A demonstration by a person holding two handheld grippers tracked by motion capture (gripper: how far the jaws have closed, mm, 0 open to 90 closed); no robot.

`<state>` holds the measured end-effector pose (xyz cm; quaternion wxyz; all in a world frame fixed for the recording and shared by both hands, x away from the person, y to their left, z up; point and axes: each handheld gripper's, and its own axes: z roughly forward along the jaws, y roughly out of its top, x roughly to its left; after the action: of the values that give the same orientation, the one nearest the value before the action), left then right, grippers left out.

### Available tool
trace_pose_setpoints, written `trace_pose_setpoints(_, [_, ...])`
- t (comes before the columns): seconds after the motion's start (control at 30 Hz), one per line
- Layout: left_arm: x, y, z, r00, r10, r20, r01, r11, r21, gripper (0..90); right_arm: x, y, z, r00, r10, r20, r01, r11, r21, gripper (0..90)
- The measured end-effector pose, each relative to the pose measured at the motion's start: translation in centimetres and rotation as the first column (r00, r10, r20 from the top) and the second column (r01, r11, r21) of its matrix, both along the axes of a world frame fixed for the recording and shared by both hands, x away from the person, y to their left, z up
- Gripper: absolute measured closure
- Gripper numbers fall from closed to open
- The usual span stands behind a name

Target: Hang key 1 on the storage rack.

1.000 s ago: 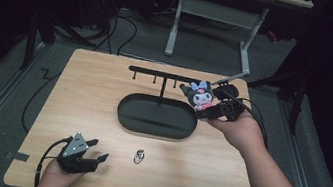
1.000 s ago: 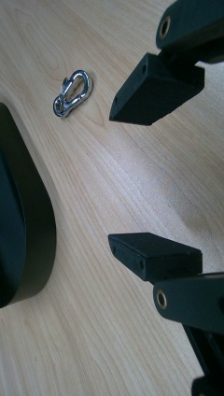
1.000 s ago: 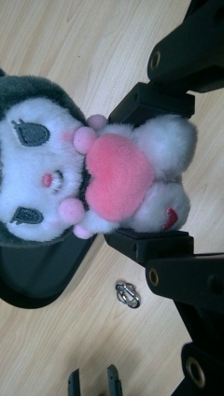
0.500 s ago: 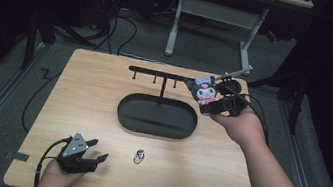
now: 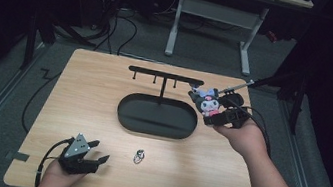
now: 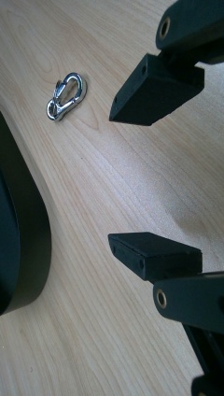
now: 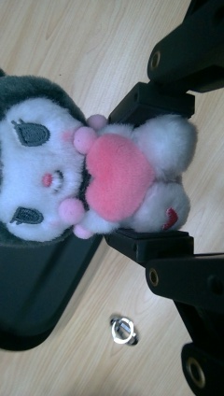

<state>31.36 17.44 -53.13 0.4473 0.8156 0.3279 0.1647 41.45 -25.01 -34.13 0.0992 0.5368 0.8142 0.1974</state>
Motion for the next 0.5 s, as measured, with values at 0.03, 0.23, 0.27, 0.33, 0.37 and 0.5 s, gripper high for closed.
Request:
trace_pose_setpoints(0.03, [0.0, 0.0, 0.0, 1.0000, 0.001, 0.002, -0.001, 1.0000, 0.000, 35.5, 0.0, 0.0, -0.3, 1.0000, 0.003, -0.005, -0.003, 1.000, -0.002, 48.6])
trace_pose_setpoints(0.23, [-0.1, -0.1, 0.0, 1.0000, -0.003, 0.008, 0.003, 1.0000, -0.005, 35.6, 0.2, 0.4, -1.8, 0.9996, 0.016, -0.022, -0.016, 1.000, -0.018, 48.6])
trace_pose_setpoints(0.27, [-0.1, -0.1, 0.0, 0.9999, -0.005, 0.009, 0.005, 1.0000, -0.004, 35.6, 0.2, 0.5, -2.0, 0.9995, 0.015, -0.028, -0.016, 1.000, -0.017, 48.5])
trace_pose_setpoints(0.33, [-0.1, -0.1, 0.0, 0.9999, -0.009, 0.009, 0.009, 1.0000, -0.002, 35.6, 0.4, 0.7, -2.4, 0.9994, 0.018, -0.030, -0.018, 1.000, -0.025, 48.5])
trace_pose_setpoints(0.37, [-0.2, -0.2, 0.1, 0.9999, -0.008, 0.011, 0.008, 1.0000, -0.003, 35.6, 0.4, 0.8, -2.7, 0.9993, 0.016, -0.034, -0.017, 1.000, -0.021, 48.5])
trace_pose_setpoints(0.5, [-0.2, -0.1, 0.1, 0.9998, -0.009, 0.015, 0.009, 1.0000, -0.003, 35.6, 0.7, 1.1, -3.4, 0.9991, 0.020, -0.037, -0.020, 1.000, -0.015, 48.2])
